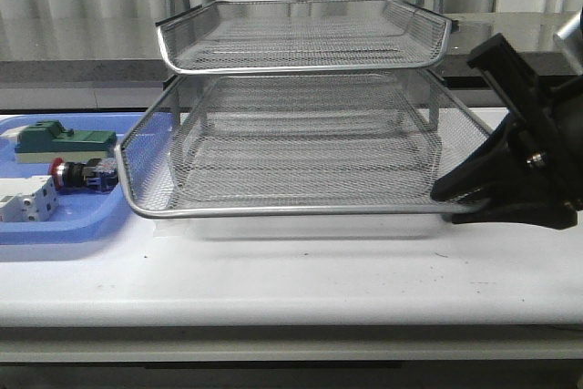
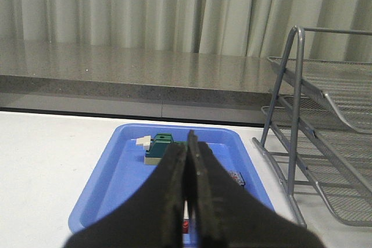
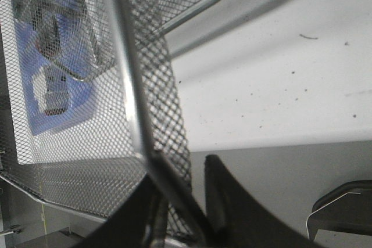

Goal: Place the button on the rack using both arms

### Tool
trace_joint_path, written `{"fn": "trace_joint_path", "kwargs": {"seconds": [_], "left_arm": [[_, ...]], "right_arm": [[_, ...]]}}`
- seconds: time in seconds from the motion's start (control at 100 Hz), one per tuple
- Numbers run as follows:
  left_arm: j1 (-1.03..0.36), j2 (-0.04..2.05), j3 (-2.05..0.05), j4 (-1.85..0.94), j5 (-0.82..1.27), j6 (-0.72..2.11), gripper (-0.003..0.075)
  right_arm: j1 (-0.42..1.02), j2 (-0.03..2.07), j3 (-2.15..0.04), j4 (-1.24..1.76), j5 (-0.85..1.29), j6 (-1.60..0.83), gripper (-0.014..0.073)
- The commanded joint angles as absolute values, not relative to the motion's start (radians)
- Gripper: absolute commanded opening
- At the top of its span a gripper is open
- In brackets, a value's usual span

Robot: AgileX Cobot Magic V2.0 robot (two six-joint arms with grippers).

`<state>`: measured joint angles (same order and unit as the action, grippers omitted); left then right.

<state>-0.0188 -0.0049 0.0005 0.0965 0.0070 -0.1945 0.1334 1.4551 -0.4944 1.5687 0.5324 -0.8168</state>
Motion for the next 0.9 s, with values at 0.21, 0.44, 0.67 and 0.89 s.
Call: {"fn": "trace_joint_path", "kwargs": {"seconds": [0.21, 0.44, 0.67, 0.89], "left_arm": [[-0.018, -0.037, 0.049, 0.088, -0.067, -0.196, -0.0020], [-0.018, -0.037, 0.049, 0.088, -0.067, -0.196, -0.0020], [-0.018, -0.037, 0.049, 0.088, -0.067, -0.196, -0.0020], [-0.018, -0.037, 0.049, 0.088, -0.067, -0.196, -0.0020]], "right_arm": [[0.140, 1.428, -0.484, 1.449, 0.493, -0.893, 0.0617], [0.139, 1.292, -0.484, 1.449, 0.502, -0.907, 0.0622], [0.138, 1.122, -0.484, 1.447, 0.525, -0.907, 0.0622], [0.138, 1.015, -0.485, 1.245, 0.532, -0.749, 0.0622]]}}
